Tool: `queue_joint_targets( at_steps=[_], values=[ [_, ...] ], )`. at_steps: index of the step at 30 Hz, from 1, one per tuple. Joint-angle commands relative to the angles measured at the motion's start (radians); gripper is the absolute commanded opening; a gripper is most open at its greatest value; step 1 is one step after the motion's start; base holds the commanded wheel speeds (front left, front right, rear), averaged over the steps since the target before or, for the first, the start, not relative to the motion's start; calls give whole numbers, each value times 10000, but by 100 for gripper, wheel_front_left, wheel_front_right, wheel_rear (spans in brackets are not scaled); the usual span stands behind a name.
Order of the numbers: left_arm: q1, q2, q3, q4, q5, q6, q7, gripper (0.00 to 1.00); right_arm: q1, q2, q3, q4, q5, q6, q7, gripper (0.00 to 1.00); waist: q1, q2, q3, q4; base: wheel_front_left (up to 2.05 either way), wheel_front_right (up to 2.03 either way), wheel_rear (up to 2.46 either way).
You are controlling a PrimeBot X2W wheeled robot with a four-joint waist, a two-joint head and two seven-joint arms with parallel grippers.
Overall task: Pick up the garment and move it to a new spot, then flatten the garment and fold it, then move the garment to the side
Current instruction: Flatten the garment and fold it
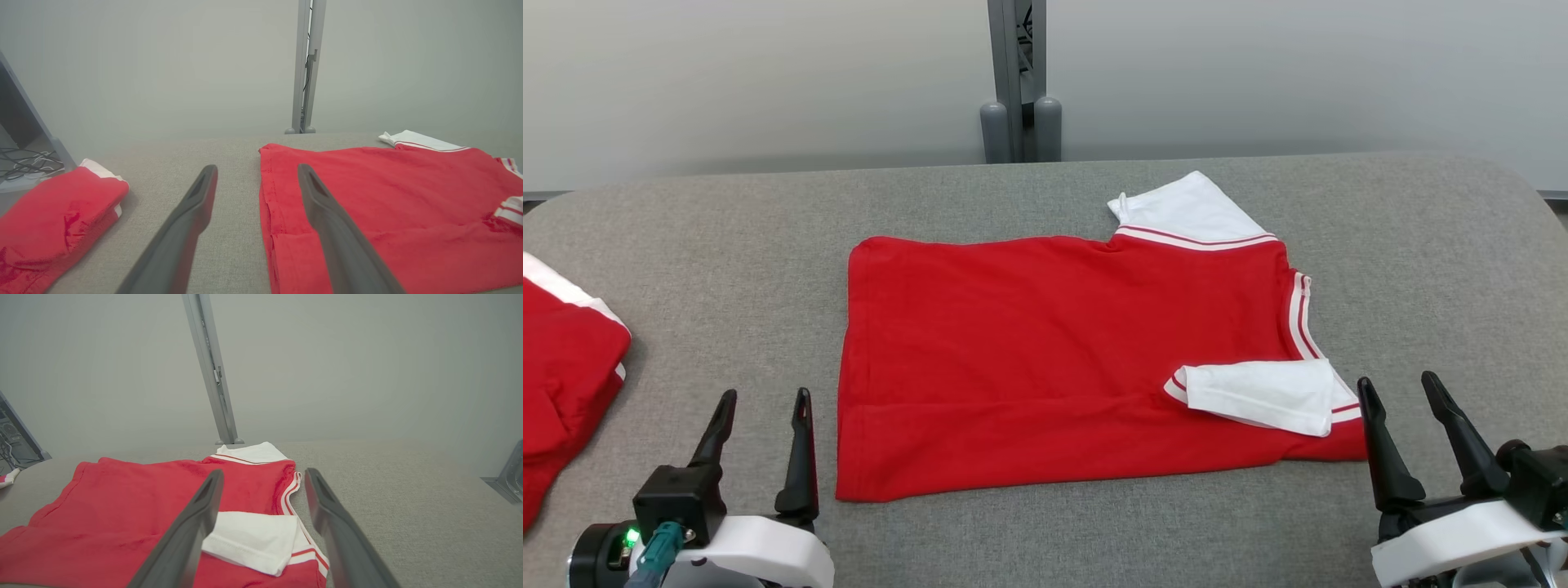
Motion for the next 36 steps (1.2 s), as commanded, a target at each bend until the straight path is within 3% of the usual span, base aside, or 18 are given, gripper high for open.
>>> queue_joint_targets(
  at_steps=[1, 11, 30, 31, 32, 33, 34, 36],
  values=[
    [-191, 23, -63, 75, 35, -44, 114, 100, -137, -56, 2, 93, -3, 20, 78, 100, 0, -1, 55, 0, 0, 0, 0],
    [-218, -484, -572, 1027, -429, -548, 448, 100, -536, -263, -7, 1506, -115, 20, 188, 100, 0, -1, 521, -102, 0, 0, 0],
    [-1302, -1408, -655, 4173, -1852, -2293, 875, 100, -2485, -465, 608, 5566, 191, 20, -319, 100, 0, -1, 1528, 46, 0, 0, 0],
    [-1329, -1478, -654, 4261, -2005, -2425, 951, 71, -2525, -466, 668, 5718, 245, 20, -254, 91, 0, -1, 1540, 58, 0, 0, 0],
    [-1363, -1509, -681, 4336, -2040, -2536, 999, 31, -2575, -443, 752, 5845, 341, 20, -241, 43, 0, -1, 1547, 67, 0, 0, 0],
    [-1380, -1550, -684, 4396, -2110, -2606, 1045, 0, -2615, -454, 821, 5924, 402, 20, -257, 17, 0, -1, 1550, 71, 0, 0, 0],
    [-1397, -1642, -663, 4432, -2241, -2690, 1076, 0, -2637, -480, 861, 6003, 469, 13, -289, 0, 0, -1, 1550, 79, 0, 0, 0],
    [-1490, -1697, -653, 4515, -2279, -2753, 1057, 0, -2676, -498, 932, 6145, 655, 10, -315, 0, 0, -1, 1548, 94, 0, 0, 0]
  ],
)
